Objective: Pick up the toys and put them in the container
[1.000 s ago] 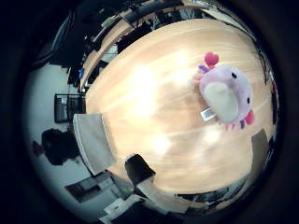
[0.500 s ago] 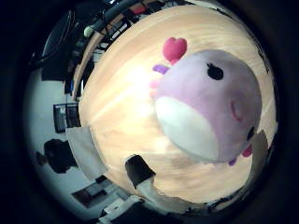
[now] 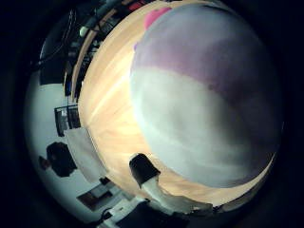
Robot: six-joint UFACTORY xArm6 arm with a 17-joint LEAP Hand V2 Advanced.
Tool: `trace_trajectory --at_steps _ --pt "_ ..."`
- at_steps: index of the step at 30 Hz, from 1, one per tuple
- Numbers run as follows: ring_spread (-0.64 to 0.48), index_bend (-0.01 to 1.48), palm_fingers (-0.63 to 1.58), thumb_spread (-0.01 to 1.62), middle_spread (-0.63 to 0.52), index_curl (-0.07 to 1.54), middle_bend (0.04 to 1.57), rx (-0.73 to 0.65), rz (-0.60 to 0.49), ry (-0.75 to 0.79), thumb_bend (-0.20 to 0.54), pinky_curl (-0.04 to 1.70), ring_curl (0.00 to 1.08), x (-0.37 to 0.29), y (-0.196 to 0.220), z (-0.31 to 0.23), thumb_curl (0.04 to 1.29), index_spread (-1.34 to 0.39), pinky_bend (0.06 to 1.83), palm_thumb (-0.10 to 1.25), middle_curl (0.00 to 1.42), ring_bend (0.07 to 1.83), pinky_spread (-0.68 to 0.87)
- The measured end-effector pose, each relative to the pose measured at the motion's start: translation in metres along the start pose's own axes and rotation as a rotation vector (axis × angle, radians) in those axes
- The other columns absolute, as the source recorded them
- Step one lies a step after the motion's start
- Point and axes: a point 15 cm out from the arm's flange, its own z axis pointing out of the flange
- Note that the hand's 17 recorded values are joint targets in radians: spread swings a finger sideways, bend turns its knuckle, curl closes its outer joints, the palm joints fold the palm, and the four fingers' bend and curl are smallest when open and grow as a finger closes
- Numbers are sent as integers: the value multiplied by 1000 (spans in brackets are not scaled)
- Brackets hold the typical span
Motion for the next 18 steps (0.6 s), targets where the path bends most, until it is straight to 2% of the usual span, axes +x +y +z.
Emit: trace_trajectory --at_steps 6,8,10,11,13,18 --pt "-88 132 338 981 -59 224 331 -12 0 -4 -14 240 331 -1 1 6 287 -401 1033 158 385 910 231" --pt "-134 111 417 1010 -80 212 352 -16 2 -13 -3 257 348 -3 3 9 290 -397 1112 196 393 970 126" --pt "-184 95 514 1045 -105 194 353 -24 5 -21 0 287 366 -5 6 13 293 -396 1253 246 396 1040 -50" --pt "-214 93 594 1076 -125 183 350 -24 4 -21 31 314 380 -5 6 13 303 -394 1347 318 397 1081 -147" --pt "-252 104 635 1123 -155 178 372 -25 3 -21 69 356 409 -7 7 12 317 -394 1427 422 414 1135 -259" --pt "-317 148 793 1174 -263 177 478 -25 -1 -21 162 396 446 -10 15 7 362 -413 1475 680 468 1194 -377"
